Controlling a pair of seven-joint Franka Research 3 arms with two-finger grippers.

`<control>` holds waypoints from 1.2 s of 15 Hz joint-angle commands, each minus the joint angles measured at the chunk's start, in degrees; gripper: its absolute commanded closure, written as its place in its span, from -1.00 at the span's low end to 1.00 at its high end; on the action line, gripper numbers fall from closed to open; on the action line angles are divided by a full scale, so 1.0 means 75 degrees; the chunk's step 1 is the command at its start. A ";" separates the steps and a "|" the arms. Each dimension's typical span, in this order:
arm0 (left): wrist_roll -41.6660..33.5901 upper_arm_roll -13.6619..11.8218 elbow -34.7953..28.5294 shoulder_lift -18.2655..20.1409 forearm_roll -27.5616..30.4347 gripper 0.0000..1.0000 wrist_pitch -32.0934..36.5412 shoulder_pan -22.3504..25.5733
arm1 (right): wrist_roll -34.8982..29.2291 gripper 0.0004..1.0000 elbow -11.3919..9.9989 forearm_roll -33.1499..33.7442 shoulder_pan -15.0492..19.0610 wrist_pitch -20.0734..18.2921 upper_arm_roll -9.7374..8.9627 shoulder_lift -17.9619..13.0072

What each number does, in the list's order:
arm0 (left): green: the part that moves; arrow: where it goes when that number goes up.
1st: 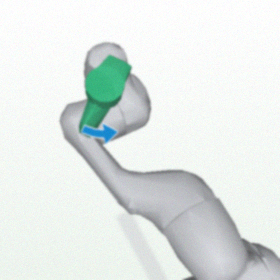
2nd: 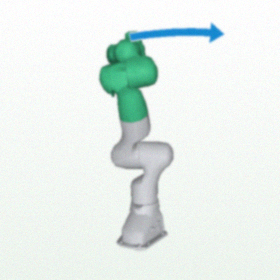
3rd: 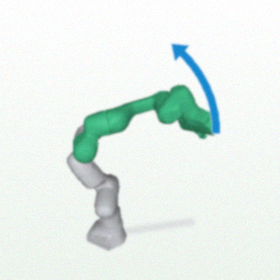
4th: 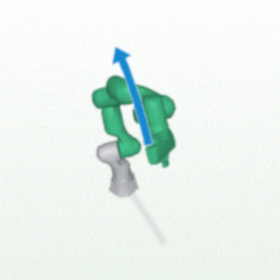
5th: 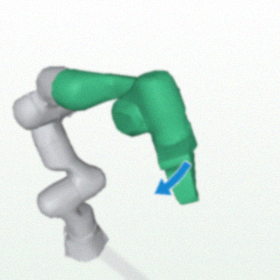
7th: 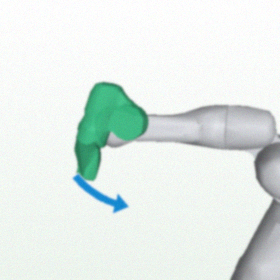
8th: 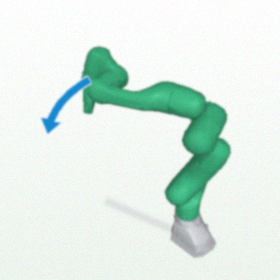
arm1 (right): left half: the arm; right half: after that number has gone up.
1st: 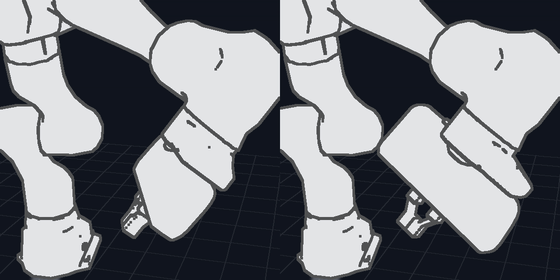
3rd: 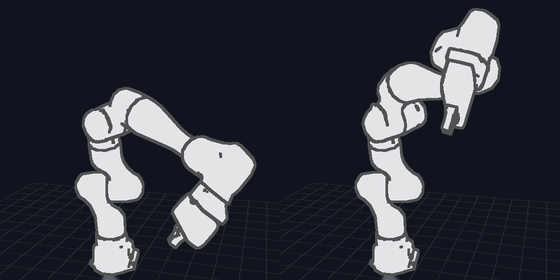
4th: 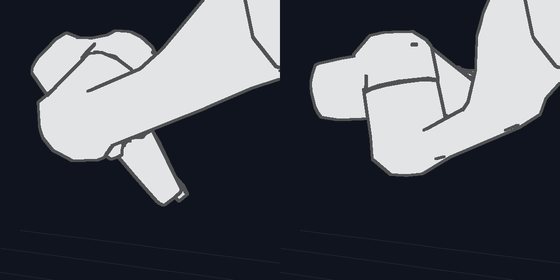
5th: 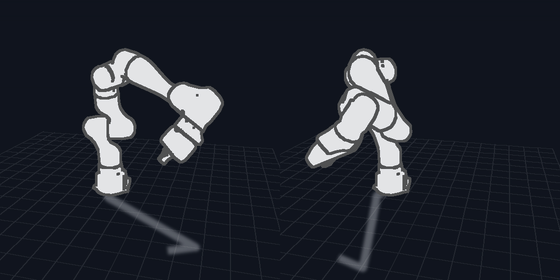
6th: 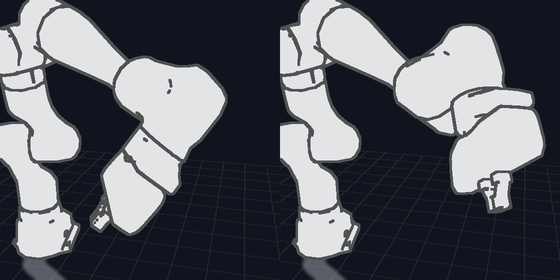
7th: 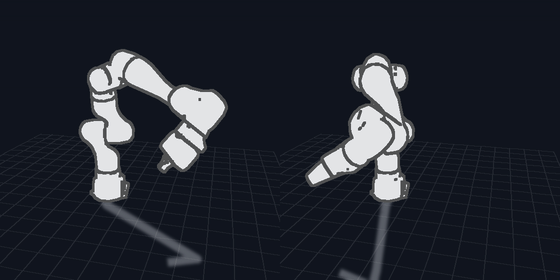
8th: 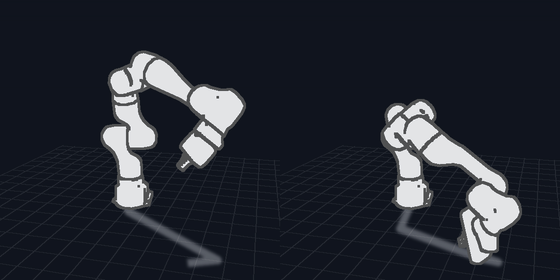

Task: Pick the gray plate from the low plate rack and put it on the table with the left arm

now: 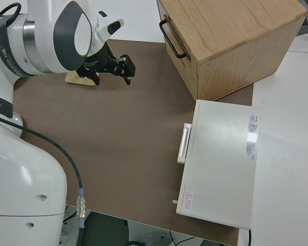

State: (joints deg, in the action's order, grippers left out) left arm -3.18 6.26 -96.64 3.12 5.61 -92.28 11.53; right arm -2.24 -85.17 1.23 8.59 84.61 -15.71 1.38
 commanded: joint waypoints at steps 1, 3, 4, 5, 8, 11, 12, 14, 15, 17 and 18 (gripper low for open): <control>0.0259 0.0056 0.0556 -0.0193 -0.0173 -0.99 0.0843 -0.0061 | -0.0100 -0.97 0.0071 0.0012 0.0156 -0.0113 -0.0143 -0.0021; 0.0306 0.0184 0.0603 -0.0169 -0.0185 -0.99 0.0867 -0.0061 | -0.0100 -0.97 0.0071 0.0012 0.0156 -0.0113 -0.0143 -0.0021; 0.0318 0.0197 0.0603 -0.0169 -0.0185 -0.99 0.0867 -0.0061 | -0.0100 -0.97 0.0071 0.0012 0.0156 -0.0113 -0.0143 -0.0021; 0.0318 0.0197 0.0592 -0.0181 -0.0185 -0.99 0.0856 -0.0061 | -0.0100 -0.97 0.0071 0.0012 0.0156 -0.0101 -0.0143 -0.0021; 0.0318 0.0162 0.0580 -0.0146 -0.0173 -0.99 0.0809 0.0056 | -0.0100 -0.97 0.0071 0.0012 0.0156 -0.0113 -0.0143 -0.0009; 0.0341 0.0138 0.0580 -0.0099 -0.0173 -0.99 0.0797 -0.0002 | -0.0100 -0.97 0.0071 0.0012 0.0156 -0.0113 -0.0143 -0.0009; 0.0388 0.0138 0.0568 -0.0076 -0.0173 -0.99 0.0808 -0.0026 | -0.0100 -0.97 0.0071 0.0012 0.0156 -0.0113 -0.0143 -0.0020; 0.0435 0.0150 0.0557 -0.0064 -0.0162 -0.99 0.0879 -0.0061 | -0.0100 -0.97 0.0071 0.0012 0.0156 -0.0113 -0.0143 -0.0021; 0.0435 0.0138 0.0545 -0.0052 -0.0162 -0.99 0.0879 -0.0073 | -0.0100 -0.97 0.0071 0.0012 0.0156 -0.0113 -0.0143 -0.0021; 0.0435 0.0103 0.0533 -0.0041 -0.0162 -0.99 0.0879 -0.0165 | -0.0100 -0.97 0.0071 0.0012 0.0156 -0.0113 -0.0143 -0.0009; 0.0435 -0.0025 0.0533 -0.0052 -0.0196 -0.99 0.0879 -0.0410 | -0.0100 -0.97 0.0071 0.0012 0.0156 -0.0113 -0.0143 -0.0020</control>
State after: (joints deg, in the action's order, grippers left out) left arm -1.00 7.46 -93.68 2.87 5.52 -87.13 11.48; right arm -2.24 -85.17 1.23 8.59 84.61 -15.71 1.38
